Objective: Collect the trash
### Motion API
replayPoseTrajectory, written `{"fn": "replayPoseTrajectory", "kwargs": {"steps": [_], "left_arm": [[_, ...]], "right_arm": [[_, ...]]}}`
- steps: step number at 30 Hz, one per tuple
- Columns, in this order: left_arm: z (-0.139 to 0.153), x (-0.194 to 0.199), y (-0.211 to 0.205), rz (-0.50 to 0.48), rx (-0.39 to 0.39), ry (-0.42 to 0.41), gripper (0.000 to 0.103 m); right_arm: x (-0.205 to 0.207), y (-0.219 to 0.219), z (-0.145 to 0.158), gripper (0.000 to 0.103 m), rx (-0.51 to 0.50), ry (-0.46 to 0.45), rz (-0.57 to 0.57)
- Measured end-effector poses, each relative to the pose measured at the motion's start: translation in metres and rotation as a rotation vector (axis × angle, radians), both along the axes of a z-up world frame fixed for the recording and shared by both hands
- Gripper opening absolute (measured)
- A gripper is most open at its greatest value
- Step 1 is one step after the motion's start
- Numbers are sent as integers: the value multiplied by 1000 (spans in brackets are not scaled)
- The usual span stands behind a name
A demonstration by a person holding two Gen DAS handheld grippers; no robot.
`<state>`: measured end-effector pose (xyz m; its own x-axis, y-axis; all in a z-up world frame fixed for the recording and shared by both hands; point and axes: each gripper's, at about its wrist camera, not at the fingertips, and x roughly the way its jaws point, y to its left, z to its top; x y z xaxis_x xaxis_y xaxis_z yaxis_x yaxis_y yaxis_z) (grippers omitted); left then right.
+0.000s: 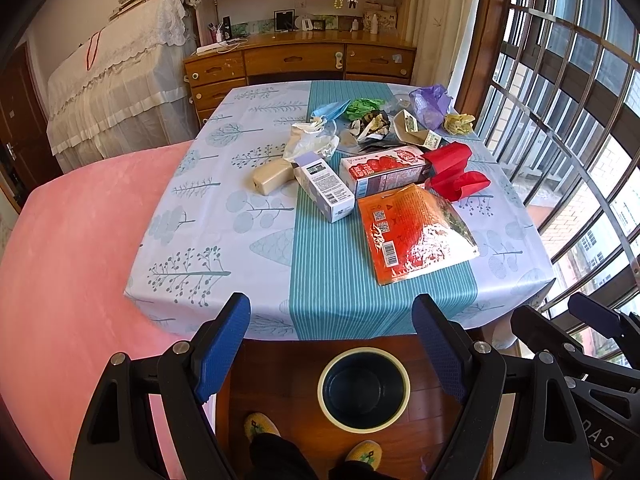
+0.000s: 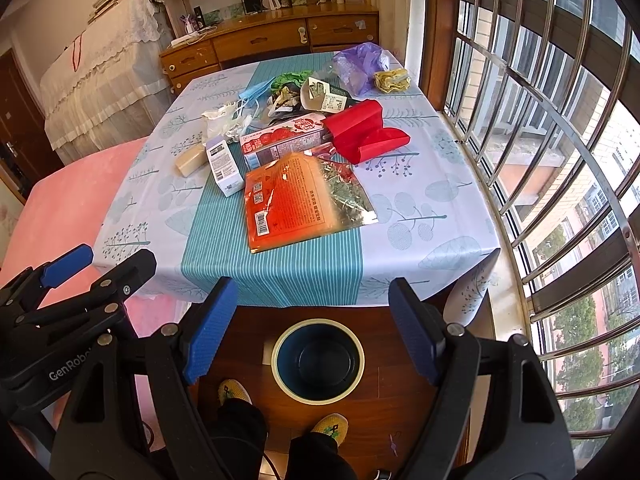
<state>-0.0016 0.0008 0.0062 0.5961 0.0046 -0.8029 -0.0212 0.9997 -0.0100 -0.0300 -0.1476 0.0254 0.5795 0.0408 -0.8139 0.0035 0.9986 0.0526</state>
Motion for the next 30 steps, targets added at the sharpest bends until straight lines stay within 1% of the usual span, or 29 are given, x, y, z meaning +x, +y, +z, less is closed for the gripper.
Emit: {"fn": "replayPoseTrajectory", "kwargs": {"steps": [9, 18, 30], "left_arm": [[0, 0, 1, 1, 4, -3, 85], [6, -14, -1, 14, 11, -16, 85], [6, -15, 2, 13, 10, -15, 85]], "right_arm": [[0, 0, 0, 76, 1, -1, 0], [-1, 0, 0, 76, 3, -1, 0], [-1, 0, 0, 76, 4, -3, 1]]}}
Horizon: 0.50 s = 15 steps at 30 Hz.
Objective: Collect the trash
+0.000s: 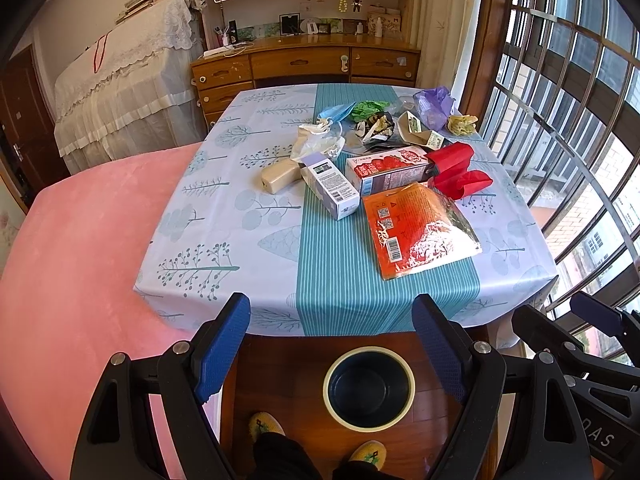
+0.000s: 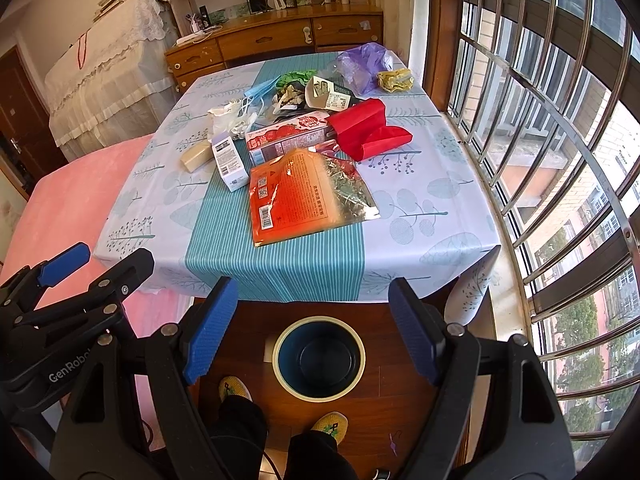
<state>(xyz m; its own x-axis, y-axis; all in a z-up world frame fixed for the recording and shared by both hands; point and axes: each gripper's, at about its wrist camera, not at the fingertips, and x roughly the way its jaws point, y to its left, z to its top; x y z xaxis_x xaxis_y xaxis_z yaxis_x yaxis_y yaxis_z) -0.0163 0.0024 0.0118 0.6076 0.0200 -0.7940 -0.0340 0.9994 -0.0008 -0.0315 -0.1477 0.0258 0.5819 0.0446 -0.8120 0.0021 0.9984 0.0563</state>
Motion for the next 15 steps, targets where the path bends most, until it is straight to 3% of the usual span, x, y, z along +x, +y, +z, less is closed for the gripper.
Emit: {"fn": "replayPoseTrajectory", "kwargs": {"steps": [15], "left_arm": [[8, -4, 7, 11, 15, -4, 85]], "right_arm": [[5, 2, 5, 76, 21, -26, -1]]}}
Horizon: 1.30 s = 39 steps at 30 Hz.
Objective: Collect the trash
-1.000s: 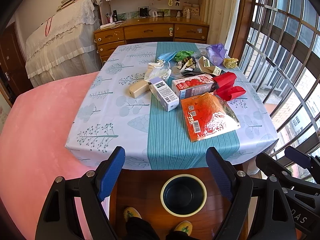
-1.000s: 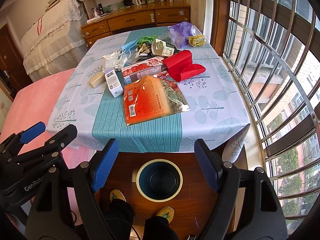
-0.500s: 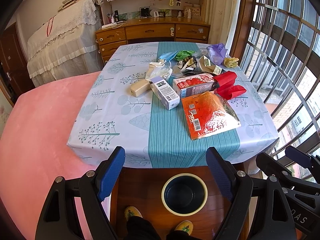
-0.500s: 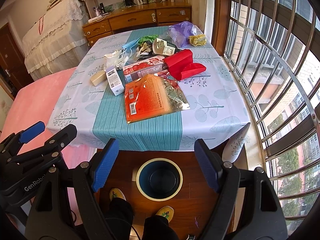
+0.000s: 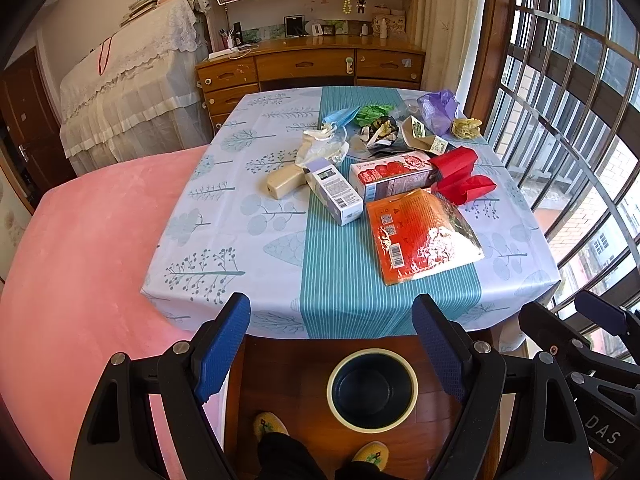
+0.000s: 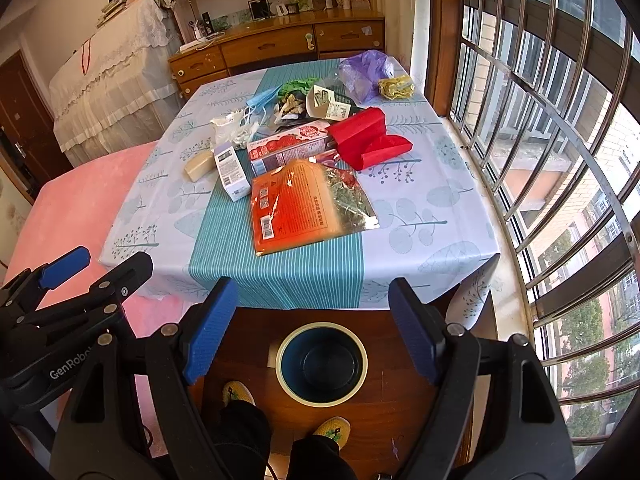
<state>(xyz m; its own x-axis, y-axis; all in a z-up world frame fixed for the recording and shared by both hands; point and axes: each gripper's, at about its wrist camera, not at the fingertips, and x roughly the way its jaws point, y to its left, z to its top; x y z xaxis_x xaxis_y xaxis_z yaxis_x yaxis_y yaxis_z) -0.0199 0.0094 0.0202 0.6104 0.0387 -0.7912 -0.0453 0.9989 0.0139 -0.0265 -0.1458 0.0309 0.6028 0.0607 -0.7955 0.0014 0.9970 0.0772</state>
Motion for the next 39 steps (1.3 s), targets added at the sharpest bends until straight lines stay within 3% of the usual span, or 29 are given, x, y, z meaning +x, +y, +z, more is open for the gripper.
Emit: {"fn": "replayPoseTrajectory", "kwargs": {"steps": [14, 24, 32, 39], "left_arm": [[31, 7, -1, 22, 71, -35, 85], [36, 41, 38, 87, 41, -41, 85], [20, 113, 85, 76, 11, 12, 85], [1, 200, 126, -24, 24, 72, 85]], "right_arm": [[12, -1, 18, 76, 62, -48, 12], [49, 20, 16, 76, 80, -45, 32], [115, 65, 3, 74, 65, -24, 56], [193, 108, -33, 68, 67, 57, 44]]}}
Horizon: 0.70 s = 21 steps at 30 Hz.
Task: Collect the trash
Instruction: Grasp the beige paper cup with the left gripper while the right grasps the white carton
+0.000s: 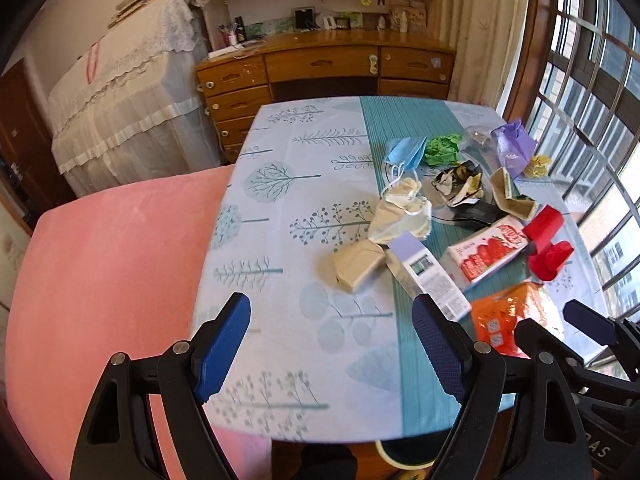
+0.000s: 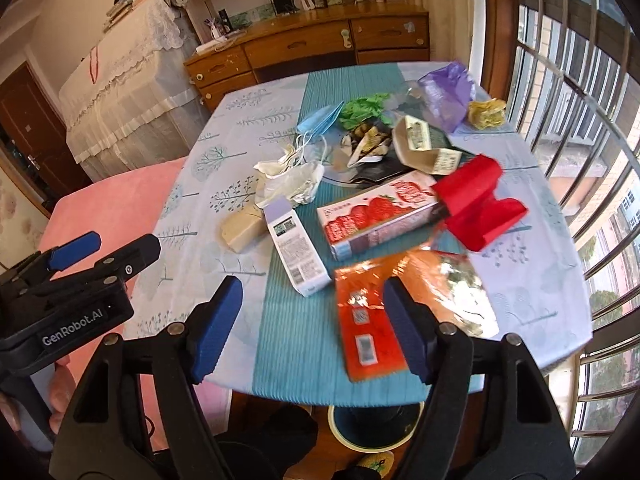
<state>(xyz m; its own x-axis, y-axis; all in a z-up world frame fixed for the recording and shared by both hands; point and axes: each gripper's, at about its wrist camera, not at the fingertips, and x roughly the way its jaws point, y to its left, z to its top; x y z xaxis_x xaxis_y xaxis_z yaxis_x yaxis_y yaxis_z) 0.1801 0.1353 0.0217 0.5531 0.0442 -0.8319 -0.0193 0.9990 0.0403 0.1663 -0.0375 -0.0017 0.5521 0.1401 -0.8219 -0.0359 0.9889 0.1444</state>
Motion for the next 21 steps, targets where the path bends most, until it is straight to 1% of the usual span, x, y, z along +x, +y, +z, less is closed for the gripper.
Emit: {"fn": "replayPoseTrajectory", "kwargs": {"steps": [6, 9, 12, 15, 18, 19, 21], "left_arm": [[-38, 64, 29, -127, -18, 128, 85], [-59, 84, 36, -199, -32, 183, 85], [-78, 96, 35, -264, -49, 224, 85], [-93, 107, 32, -309, -75, 262, 85], [-105, 118, 29, -342, -98, 290, 85], [-109, 120, 27, -354, -100, 299, 85], [-114, 124, 24, -374, -99, 313, 85]], "right_arm": [[48, 38, -53, 65, -112, 89, 32], [69, 47, -78, 62, -150, 134, 18], [87, 54, -97, 59, -170, 171, -1], [103, 58, -112, 54, -192, 199, -5], [112, 60, -124, 43, -194, 216, -5], [113, 60, -125, 36, -176, 216, 1], [115, 62, -124, 32, -165, 210, 2]]}}
